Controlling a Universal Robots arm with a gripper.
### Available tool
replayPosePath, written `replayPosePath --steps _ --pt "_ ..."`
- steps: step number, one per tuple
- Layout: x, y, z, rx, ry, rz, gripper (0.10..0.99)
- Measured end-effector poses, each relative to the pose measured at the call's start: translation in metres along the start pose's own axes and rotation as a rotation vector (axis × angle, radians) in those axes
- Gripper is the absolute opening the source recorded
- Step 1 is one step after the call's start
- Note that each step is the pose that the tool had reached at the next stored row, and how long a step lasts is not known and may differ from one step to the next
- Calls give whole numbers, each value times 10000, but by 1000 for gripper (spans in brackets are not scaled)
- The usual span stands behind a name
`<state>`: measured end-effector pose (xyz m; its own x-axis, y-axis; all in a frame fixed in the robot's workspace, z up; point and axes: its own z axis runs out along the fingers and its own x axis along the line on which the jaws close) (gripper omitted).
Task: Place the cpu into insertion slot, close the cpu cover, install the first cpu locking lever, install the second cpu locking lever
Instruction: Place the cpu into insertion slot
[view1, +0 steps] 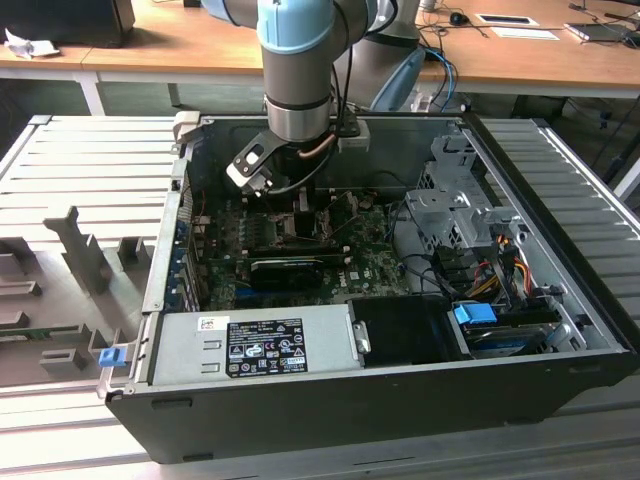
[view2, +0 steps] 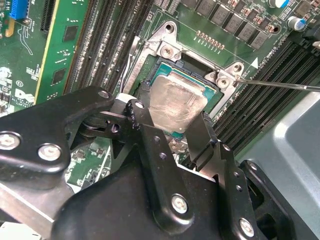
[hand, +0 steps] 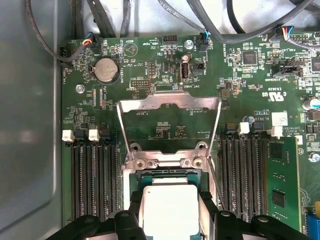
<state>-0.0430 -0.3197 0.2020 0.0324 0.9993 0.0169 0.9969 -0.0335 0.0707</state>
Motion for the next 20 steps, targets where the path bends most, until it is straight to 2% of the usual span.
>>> replayPosePath --steps 8,9,10,11,12,20 --pt "0 2 2 -1 2 -1 541" --pt "0 2 2 -1 1 -1 604" --pt "2 10 -95 7 0 -1 592" --pt "3 13 -142 15 -5 -1 220" --pt "3 13 -150 16 -6 -1 106" --pt "4 17 -207 22 -6 -1 106"
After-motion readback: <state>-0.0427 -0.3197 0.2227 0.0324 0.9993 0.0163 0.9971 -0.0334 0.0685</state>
